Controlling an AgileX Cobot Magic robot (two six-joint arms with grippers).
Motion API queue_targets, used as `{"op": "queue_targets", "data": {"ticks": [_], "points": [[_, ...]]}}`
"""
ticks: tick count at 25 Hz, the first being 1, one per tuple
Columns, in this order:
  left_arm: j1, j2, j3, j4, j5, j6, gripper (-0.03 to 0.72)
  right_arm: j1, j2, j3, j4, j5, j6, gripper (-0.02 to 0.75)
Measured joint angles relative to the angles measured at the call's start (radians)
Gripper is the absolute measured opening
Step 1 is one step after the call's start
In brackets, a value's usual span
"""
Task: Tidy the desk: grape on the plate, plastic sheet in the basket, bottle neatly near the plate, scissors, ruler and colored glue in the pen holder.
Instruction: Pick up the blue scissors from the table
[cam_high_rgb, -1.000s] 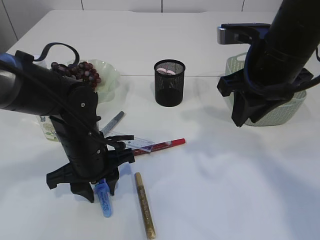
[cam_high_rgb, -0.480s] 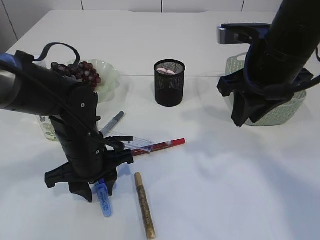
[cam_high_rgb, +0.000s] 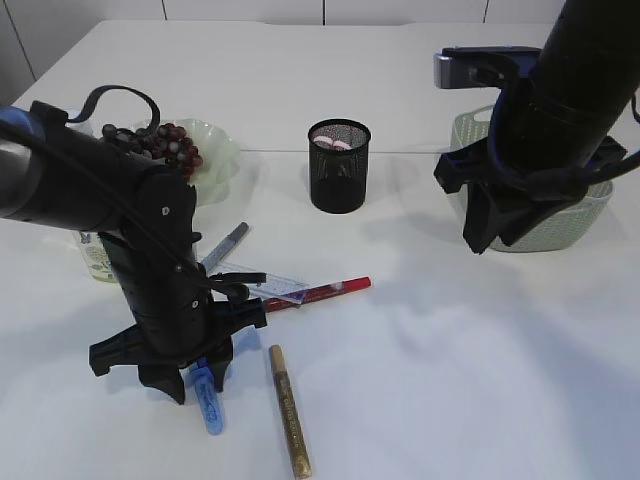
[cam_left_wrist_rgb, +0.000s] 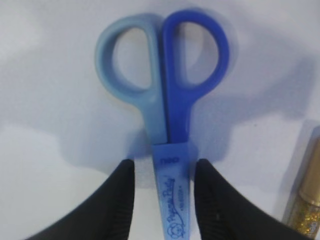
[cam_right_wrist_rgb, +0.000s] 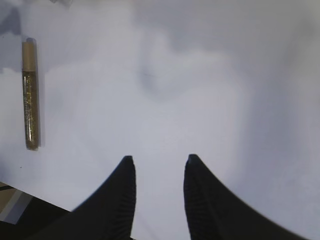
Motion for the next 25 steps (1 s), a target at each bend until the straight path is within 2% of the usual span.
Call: {"op": "queue_targets", "data": {"ticks": [16, 25], "points": [[0.000, 0.014, -0.002, 0.000, 0.009, 0.000, 0.276, 0.000, 0.000, 0.000, 0.000, 0.000, 0.000, 0.276], [0.000, 0.015, -0.002, 0.002, 0.015, 0.049, 0.210, 0.000, 0.000, 0.000, 0.000, 0.000, -0.001, 0.276]]}}
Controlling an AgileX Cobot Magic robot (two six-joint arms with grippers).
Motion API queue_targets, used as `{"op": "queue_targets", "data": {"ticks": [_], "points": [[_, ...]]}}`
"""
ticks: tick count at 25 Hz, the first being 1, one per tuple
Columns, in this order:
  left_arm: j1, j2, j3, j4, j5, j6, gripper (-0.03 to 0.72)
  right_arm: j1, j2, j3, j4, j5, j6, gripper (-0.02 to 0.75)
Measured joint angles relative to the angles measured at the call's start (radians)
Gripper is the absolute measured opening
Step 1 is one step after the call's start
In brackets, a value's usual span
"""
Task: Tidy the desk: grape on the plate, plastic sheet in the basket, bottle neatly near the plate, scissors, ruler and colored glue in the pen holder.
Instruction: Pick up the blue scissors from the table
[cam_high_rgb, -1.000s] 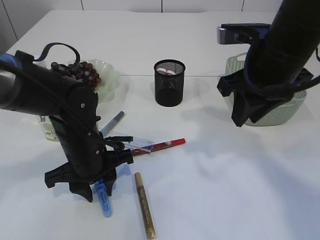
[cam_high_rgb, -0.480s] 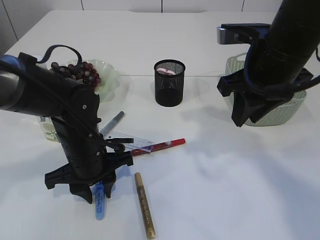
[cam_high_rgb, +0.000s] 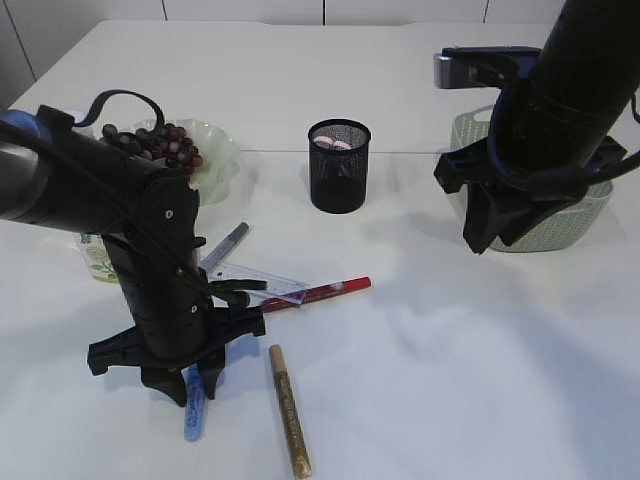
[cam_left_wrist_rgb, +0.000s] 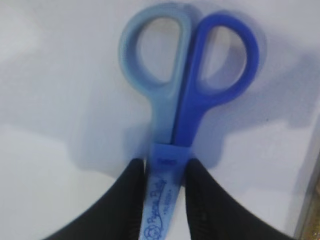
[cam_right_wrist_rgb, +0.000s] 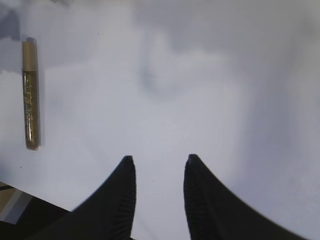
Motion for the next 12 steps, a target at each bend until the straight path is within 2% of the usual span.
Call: {"op": "queue_targets", "data": {"ticks": [4, 12], "points": [[0.000, 0.000, 0.000, 0.000, 0.000, 0.043, 0.173, 0.000, 0.000, 0.000, 0.000, 0.000, 0.000, 0.276], [0.000, 0.000, 0.000, 0.024, 0.004, 0.067, 0.169, 0.000, 0.000, 0.000, 0.000, 0.000, -0.002, 0.276]]}}
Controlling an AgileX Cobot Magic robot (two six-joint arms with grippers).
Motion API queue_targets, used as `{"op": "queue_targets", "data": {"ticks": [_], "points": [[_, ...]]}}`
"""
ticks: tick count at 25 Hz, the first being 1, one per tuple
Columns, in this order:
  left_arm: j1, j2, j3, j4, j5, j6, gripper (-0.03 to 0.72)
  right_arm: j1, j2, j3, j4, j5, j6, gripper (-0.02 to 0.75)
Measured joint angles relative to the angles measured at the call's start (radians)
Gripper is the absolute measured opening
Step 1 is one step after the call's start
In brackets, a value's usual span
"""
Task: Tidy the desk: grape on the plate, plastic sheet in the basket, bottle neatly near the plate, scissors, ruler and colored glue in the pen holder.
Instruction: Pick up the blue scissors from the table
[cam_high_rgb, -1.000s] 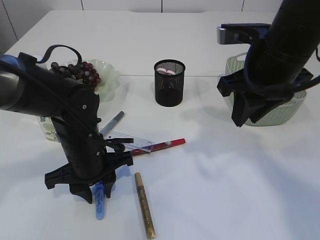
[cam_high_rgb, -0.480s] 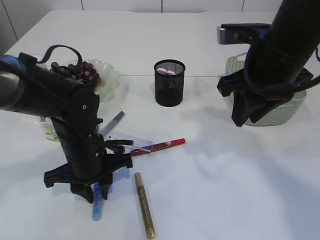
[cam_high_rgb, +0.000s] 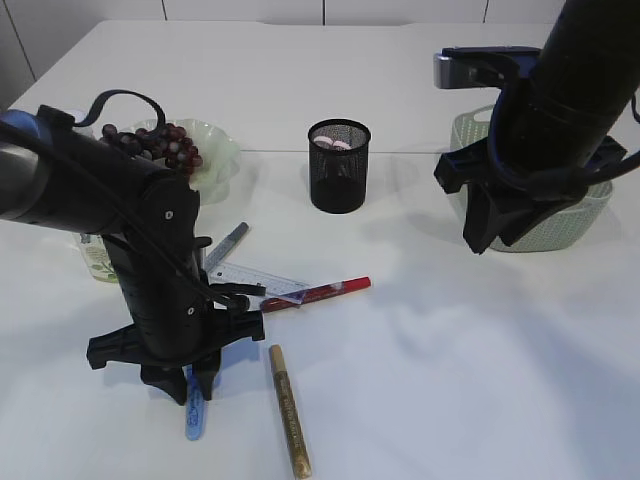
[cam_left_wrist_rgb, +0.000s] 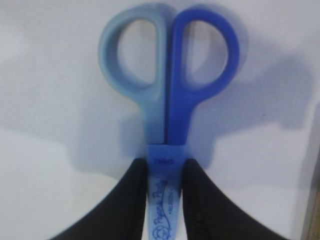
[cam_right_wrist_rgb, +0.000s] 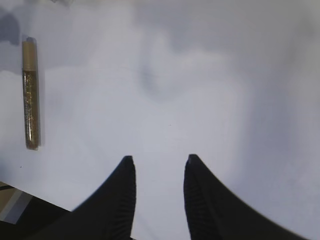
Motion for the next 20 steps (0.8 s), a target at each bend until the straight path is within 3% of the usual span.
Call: {"op": "queue_targets", "data": {"ticks": [8, 16, 20], "points": [[0.000, 0.000, 0.000, 0.037, 0.041, 0.080, 0.168, 0.000, 0.000, 0.000, 0.000, 0.000, 0.000, 0.276], [0.000, 0.000, 0.000, 0.067, 0.064, 0.368, 0.168, 0.000, 0.000, 0.000, 0.000, 0.000, 0.000, 0.276], [0.000, 0.000, 0.000, 0.067, 0.070, 0.415, 0.168, 0.000, 0.000, 0.000, 0.000, 0.000, 0.000, 0.276]]}}
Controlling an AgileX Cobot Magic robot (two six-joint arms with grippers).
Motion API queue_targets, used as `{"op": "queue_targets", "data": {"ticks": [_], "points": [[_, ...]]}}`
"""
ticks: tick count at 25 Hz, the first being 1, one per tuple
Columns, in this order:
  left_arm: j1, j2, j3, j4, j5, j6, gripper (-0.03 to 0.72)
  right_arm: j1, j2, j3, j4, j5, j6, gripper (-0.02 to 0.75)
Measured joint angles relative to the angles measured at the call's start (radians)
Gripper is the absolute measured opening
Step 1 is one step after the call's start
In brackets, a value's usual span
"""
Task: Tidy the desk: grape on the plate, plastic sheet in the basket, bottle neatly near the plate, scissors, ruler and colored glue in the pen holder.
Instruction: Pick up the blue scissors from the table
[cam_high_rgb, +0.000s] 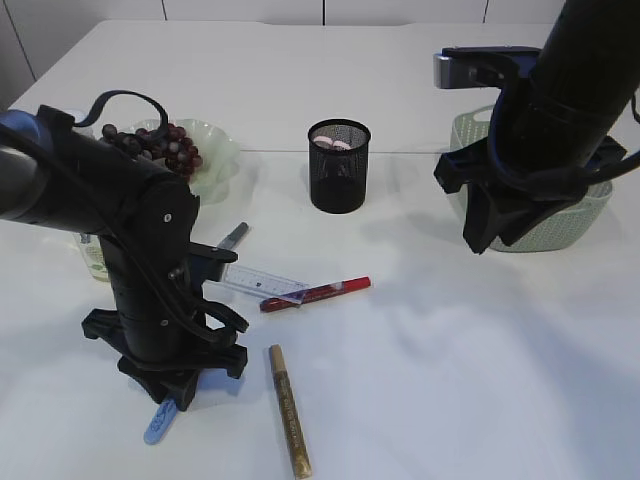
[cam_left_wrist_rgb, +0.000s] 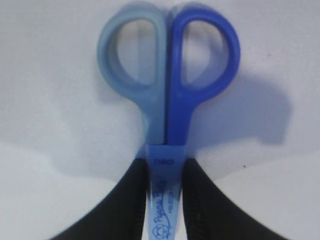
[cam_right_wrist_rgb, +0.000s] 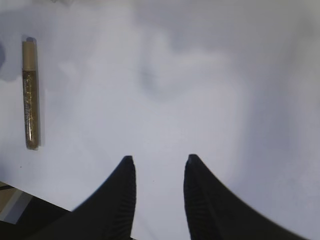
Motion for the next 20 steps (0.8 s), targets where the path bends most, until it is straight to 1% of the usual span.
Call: {"op": "queue_targets", "data": {"ticks": [14, 20], "points": [[0.000, 0.000, 0.000, 0.003, -0.005, 0.045, 0.167, 0.000, 0.000, 0.000, 0.000, 0.000, 0.000, 0.276], [0.000, 0.000, 0.000, -0.023, -0.005, 0.053, 0.167, 0.000, 0.000, 0.000, 0.000, 0.000, 0.000, 0.276]]}}
